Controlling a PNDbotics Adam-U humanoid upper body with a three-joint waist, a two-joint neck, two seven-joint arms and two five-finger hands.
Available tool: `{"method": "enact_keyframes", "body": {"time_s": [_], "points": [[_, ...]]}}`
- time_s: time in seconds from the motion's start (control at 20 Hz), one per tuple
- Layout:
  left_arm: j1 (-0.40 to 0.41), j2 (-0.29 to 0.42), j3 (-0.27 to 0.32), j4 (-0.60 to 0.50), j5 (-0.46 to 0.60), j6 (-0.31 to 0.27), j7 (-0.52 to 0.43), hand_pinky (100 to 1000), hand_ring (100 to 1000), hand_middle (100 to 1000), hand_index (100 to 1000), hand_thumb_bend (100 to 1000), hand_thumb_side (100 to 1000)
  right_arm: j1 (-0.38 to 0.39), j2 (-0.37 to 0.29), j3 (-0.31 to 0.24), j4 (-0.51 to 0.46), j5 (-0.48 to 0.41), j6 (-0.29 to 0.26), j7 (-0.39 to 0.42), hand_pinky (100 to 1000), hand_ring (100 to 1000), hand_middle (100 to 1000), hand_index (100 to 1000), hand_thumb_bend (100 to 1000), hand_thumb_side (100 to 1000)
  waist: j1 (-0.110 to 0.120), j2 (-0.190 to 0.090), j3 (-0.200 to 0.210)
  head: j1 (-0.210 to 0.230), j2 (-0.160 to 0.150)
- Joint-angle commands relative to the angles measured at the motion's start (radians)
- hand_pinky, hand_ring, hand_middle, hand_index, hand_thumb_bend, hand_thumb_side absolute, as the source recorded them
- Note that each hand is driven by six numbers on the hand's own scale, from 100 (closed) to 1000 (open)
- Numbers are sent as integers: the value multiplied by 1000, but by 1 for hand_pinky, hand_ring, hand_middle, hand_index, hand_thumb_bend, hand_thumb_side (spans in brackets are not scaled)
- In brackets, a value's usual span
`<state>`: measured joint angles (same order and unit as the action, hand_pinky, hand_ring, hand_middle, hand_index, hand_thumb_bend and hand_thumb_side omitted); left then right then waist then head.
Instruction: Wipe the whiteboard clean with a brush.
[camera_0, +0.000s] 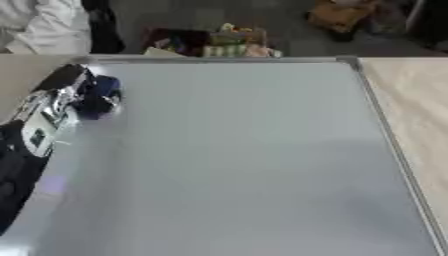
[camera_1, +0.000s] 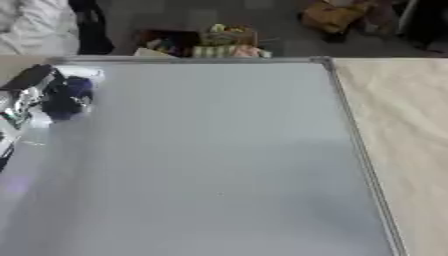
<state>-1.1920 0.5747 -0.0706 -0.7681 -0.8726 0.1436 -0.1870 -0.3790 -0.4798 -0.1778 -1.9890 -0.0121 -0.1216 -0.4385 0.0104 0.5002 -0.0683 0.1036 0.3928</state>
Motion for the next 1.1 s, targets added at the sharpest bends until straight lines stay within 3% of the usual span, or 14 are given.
{"method": "enact_keyframes", "body": {"time_s": [0.05,1.1], "points": [[-8,-17,-20,-4,-9,-7,-15,402,468,335,599,100,423,-10,-14,-10,-11,-8,1,-5,835,791,680,842,100,1000,-2,-23,-6,2,-15],[4,12,5,12,-21,25,-3,398,464,326,576,100,422,-8,-16,-12,-11,-6,4,-14,836,790,679,841,100,1000,-6,-25,5,1,-19]]}}
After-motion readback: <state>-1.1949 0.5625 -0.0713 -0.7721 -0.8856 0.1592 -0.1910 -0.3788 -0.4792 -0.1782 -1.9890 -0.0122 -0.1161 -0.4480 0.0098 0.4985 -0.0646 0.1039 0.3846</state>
